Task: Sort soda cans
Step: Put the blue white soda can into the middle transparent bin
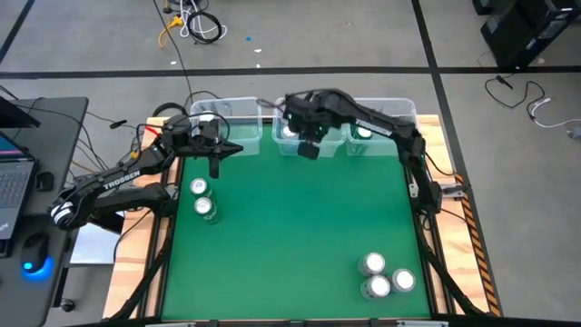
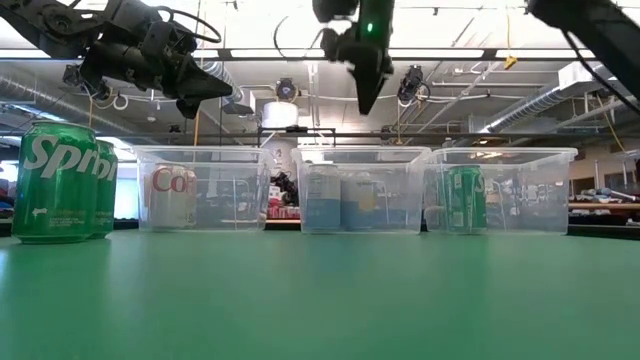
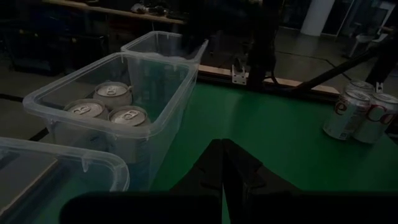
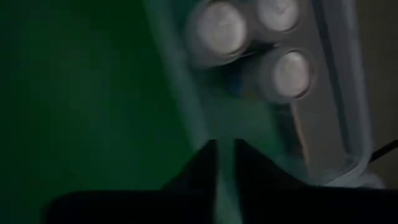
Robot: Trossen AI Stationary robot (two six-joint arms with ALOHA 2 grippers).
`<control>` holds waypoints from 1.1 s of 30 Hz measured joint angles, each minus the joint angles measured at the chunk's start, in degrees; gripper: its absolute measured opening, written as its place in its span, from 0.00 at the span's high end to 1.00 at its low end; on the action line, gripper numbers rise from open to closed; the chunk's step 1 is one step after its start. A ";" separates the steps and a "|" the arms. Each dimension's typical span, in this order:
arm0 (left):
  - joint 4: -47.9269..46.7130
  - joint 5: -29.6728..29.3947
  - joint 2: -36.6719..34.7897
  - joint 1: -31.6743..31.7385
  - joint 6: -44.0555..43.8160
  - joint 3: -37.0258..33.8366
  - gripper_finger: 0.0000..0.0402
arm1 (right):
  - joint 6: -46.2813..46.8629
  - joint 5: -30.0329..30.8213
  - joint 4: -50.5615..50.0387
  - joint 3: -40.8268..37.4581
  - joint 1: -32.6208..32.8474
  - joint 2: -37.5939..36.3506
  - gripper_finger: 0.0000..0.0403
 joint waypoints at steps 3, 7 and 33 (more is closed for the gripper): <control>-0.01 0.02 0.01 0.00 0.15 0.00 0.99 | 4.81 0.31 -1.80 -1.09 4.41 -2.01 0.97; -0.02 0.00 0.01 0.00 1.42 0.00 0.99 | 12.18 3.41 -1.17 -7.42 10.16 -6.89 0.99; -0.09 0.00 0.01 0.00 1.11 0.00 0.99 | 68.17 -20.45 9.58 -63.40 38.23 -45.01 1.00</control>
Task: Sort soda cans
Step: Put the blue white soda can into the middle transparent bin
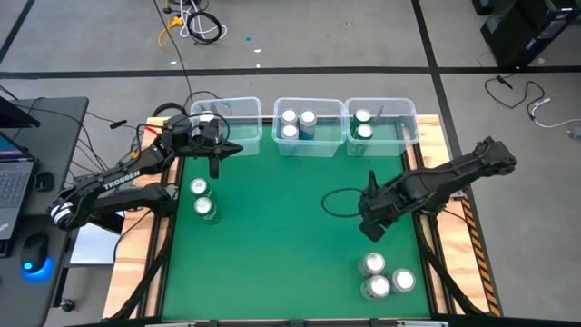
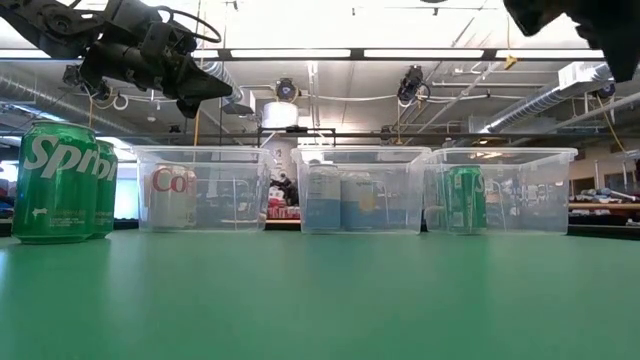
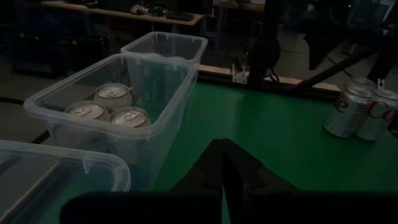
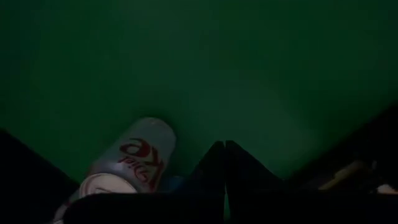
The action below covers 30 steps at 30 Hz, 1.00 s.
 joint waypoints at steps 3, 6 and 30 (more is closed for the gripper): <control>-0.02 0.00 0.00 0.00 0.00 0.00 0.99 | 1.08 -0.17 1.84 -0.11 4.87 -0.02 1.00; -0.06 0.00 -0.02 0.02 0.02 0.00 0.99 | 3.15 0.76 4.25 0.99 10.87 -0.02 1.00; -0.47 0.00 0.00 0.02 -2.60 0.00 0.99 | 32.46 -8.02 13.32 2.07 30.85 7.18 0.30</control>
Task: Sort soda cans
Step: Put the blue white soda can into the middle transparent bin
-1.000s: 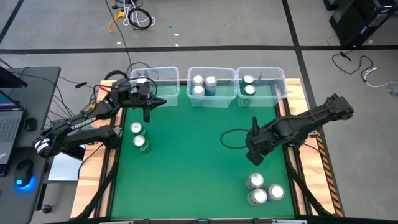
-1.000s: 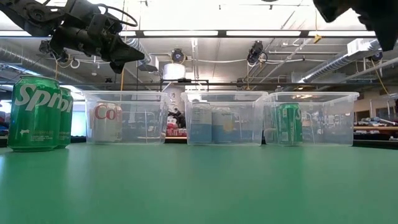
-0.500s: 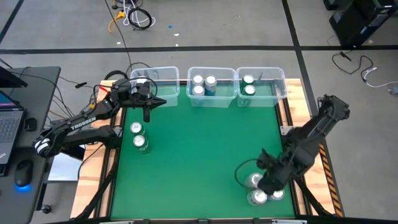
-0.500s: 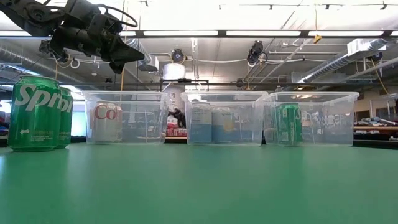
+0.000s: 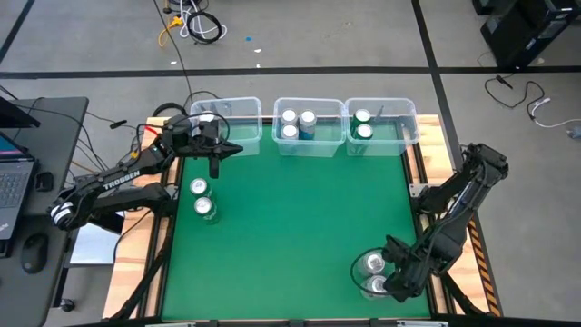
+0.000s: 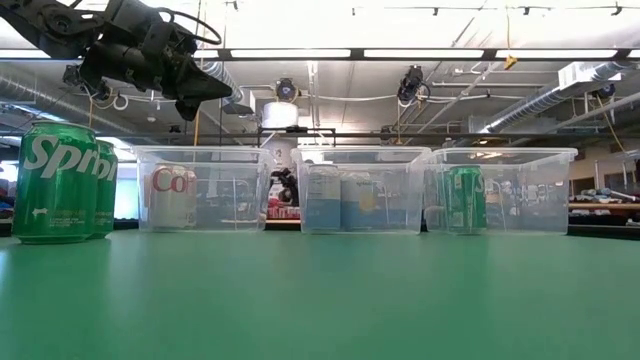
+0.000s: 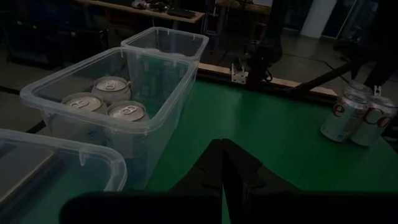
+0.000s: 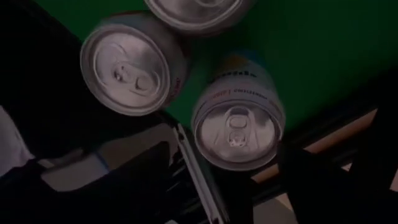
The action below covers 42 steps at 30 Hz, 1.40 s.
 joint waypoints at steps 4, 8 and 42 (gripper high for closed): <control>-0.39 0.00 0.00 0.00 0.02 0.00 0.99 | -1.53 0.06 -0.71 0.00 0.13 1.34 0.20; -2.29 -0.02 0.00 0.00 0.89 0.00 0.99 | -3.59 0.07 -0.47 0.00 0.52 2.81 0.14; -3.25 -0.01 -0.04 0.00 -1.55 3.82 0.99 | -7.36 -9.20 -11.74 -0.02 -0.61 2.77 0.32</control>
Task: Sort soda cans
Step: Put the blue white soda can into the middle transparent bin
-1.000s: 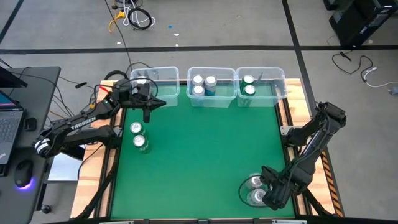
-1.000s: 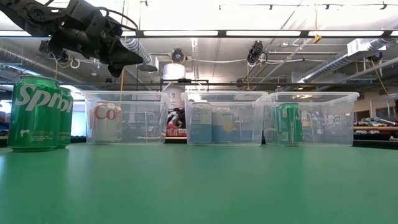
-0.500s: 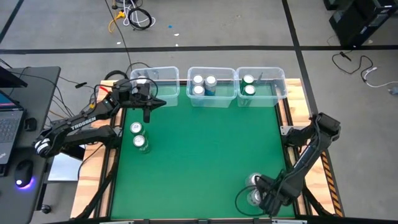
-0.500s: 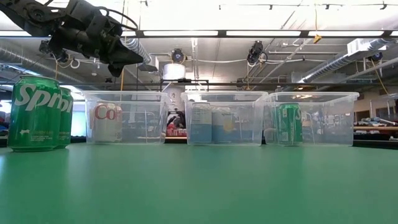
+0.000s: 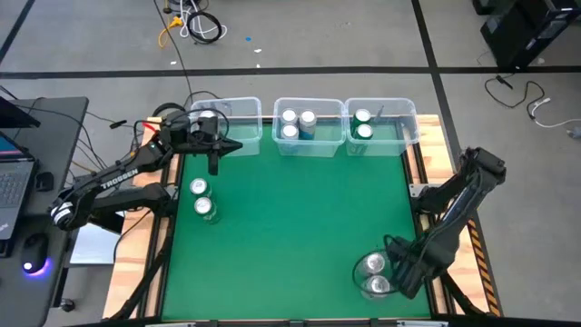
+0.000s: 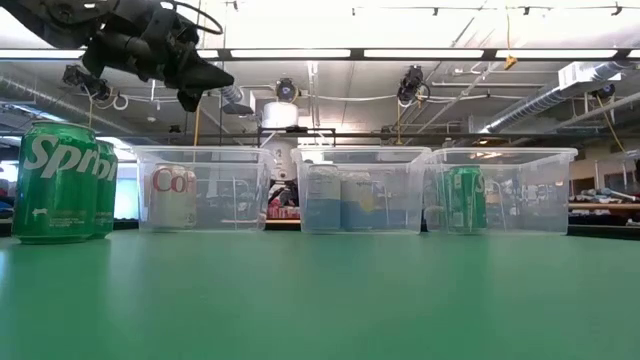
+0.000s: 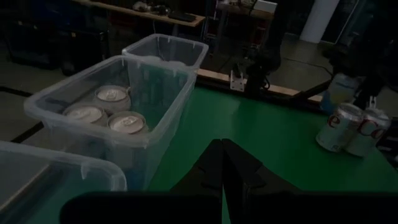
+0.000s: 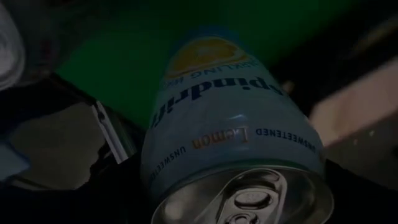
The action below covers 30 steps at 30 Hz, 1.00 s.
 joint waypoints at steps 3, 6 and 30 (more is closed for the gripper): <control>-1.40 0.01 0.00 0.02 0.02 0.87 0.99 | 3.15 0.01 -2.95 0.00 -1.19 -3.83 0.32; -2.46 -0.01 0.00 0.01 0.11 1.39 0.99 | 5.93 1.69 -8.07 0.00 -2.69 -7.35 0.32; -2.12 0.00 0.02 0.02 -0.37 1.44 0.99 | -41.19 41.01 4.11 0.00 -42.47 -17.99 0.32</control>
